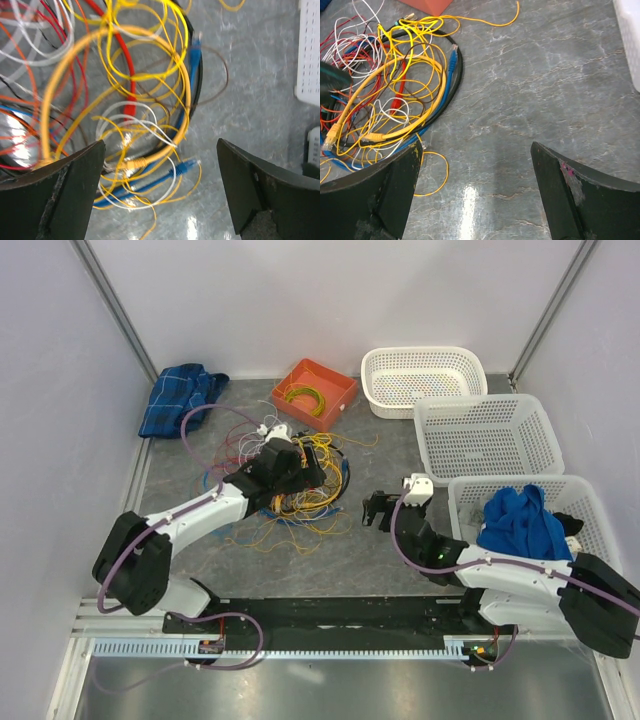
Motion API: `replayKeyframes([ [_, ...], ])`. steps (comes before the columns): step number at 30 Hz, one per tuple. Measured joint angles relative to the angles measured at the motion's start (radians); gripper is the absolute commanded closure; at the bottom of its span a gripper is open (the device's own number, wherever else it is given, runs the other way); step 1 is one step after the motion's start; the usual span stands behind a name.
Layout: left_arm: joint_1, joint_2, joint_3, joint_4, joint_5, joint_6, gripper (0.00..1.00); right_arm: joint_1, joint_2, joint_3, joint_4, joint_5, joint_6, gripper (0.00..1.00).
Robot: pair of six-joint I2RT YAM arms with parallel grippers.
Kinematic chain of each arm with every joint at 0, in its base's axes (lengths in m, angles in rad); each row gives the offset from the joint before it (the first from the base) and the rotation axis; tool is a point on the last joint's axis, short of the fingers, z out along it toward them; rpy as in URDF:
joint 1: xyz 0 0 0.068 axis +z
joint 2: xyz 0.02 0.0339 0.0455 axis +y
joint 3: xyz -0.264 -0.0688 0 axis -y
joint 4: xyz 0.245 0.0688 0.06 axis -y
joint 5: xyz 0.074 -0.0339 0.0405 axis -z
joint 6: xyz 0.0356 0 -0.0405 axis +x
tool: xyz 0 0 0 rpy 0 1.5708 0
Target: Untangle the cables
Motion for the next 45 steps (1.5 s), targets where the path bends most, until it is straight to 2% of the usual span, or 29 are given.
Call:
replayKeyframes([
  [6,-0.042,0.051,-0.031,0.004,-0.036,-0.058,0.00,0.000,0.000,-0.008,0.001,0.021,-0.002,0.02],
  [10,-0.040,0.146,-0.031,0.014,-0.053,-0.073,0.03,0.000,0.022,-0.008,0.000,0.023,-0.002,0.02],
  [16,-0.041,0.229,-0.022,0.050,-0.050,-0.092,0.22,0.000,0.026,-0.008,0.000,0.027,-0.002,0.02],
  [17,-0.041,0.229,-0.022,0.054,-0.047,-0.095,0.27,0.000,0.028,-0.008,0.000,0.027,-0.002,0.02],
  [18,-0.040,0.232,-0.022,0.054,-0.049,-0.097,0.40,0.000,0.030,-0.008,0.000,0.027,-0.003,0.02],
  [20,-0.043,0.234,-0.025,0.056,-0.047,-0.101,0.59,0.000,0.035,-0.008,0.000,0.028,-0.003,0.02],
  [21,-0.046,0.235,-0.030,0.057,-0.047,-0.105,0.76,0.000,0.038,-0.008,0.000,0.028,-0.003,0.02],
  [23,-0.053,0.235,-0.040,0.055,-0.047,-0.108,0.88,0.000,0.045,-0.008,0.000,0.029,-0.003,0.02],
  [24,-0.057,0.235,-0.043,0.054,-0.045,-0.109,0.98,0.000,0.047,-0.008,-0.001,0.029,-0.003,0.02],
  [30,-0.071,0.191,-0.066,0.038,-0.044,-0.105,0.98,0.000,0.047,-0.008,0.000,0.030,-0.003,0.02],
  [34,-0.071,0.037,-0.070,-0.032,-0.052,-0.100,0.98,0.000,0.045,-0.008,-0.001,0.030,-0.005,0.02],
  [36,-0.071,-0.095,-0.062,-0.080,-0.068,-0.085,0.98,0.000,0.038,-0.008,-0.001,0.030,-0.010,0.02],
  [40,-0.074,-0.274,0.040,-0.175,-0.110,-0.032,0.98,0.000,0.000,-0.008,-0.001,0.018,-0.018,0.02],
  [45,-0.074,-0.374,0.219,-0.262,-0.163,0.060,0.98,0.000,-0.079,0.009,-0.009,-0.073,-0.027,0.02],
])
